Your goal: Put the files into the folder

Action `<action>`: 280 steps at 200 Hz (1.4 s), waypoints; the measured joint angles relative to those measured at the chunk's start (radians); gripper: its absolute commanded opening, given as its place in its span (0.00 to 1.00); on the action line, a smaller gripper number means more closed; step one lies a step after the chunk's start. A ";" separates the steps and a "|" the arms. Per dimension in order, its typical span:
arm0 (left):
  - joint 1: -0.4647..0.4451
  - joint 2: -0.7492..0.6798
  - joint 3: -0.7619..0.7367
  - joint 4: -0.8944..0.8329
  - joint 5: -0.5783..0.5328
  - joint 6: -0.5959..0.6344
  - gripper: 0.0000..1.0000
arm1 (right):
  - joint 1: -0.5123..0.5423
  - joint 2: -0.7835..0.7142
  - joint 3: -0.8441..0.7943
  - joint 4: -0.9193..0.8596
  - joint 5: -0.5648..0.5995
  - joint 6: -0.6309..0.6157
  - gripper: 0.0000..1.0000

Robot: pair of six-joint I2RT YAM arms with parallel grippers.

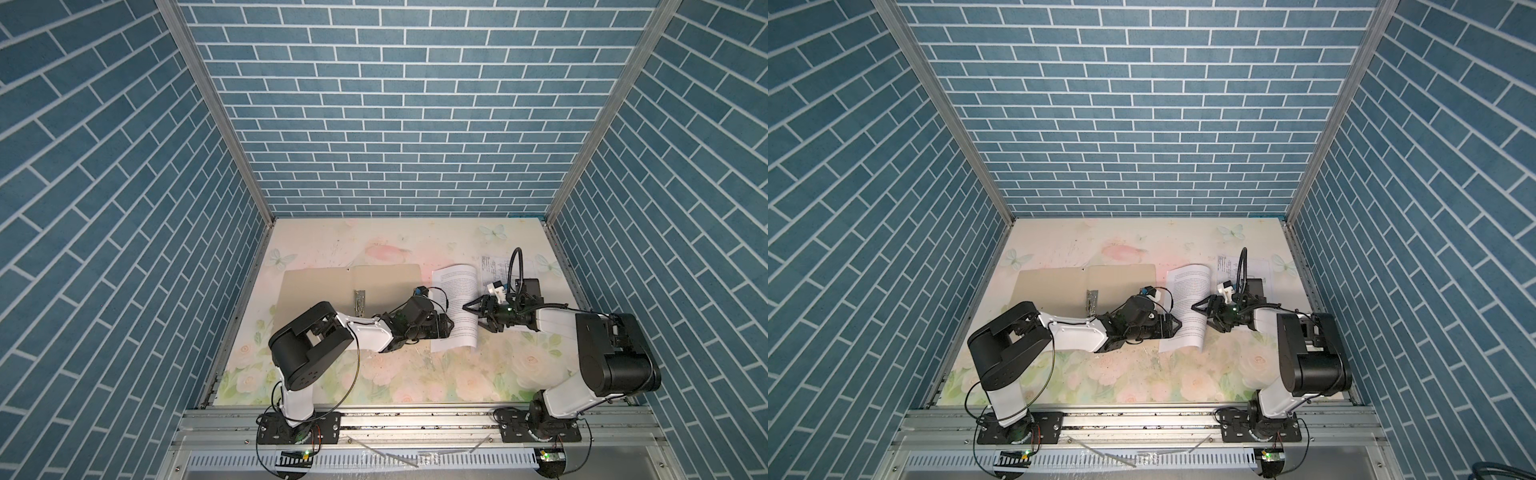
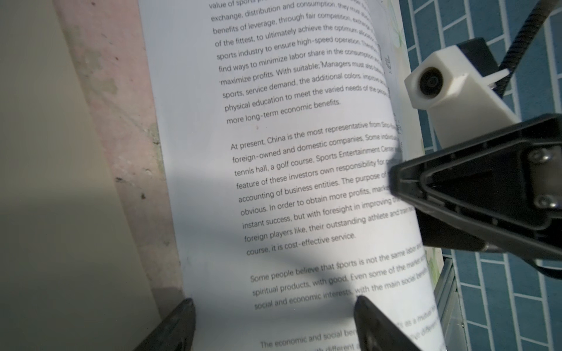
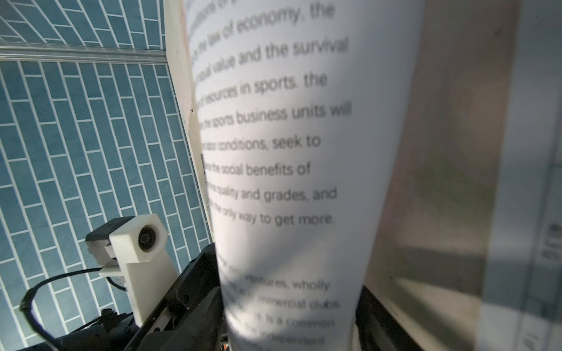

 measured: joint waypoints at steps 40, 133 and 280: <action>-0.002 0.000 -0.006 0.051 0.021 -0.023 0.83 | 0.016 0.002 -0.016 0.034 -0.003 0.021 0.69; -0.004 0.002 -0.006 0.088 0.045 -0.032 0.84 | 0.047 0.040 -0.015 0.042 0.003 0.022 0.57; -0.187 -0.284 -0.057 -0.135 -0.148 -0.198 0.89 | 0.051 0.040 -0.014 0.031 0.044 0.020 0.54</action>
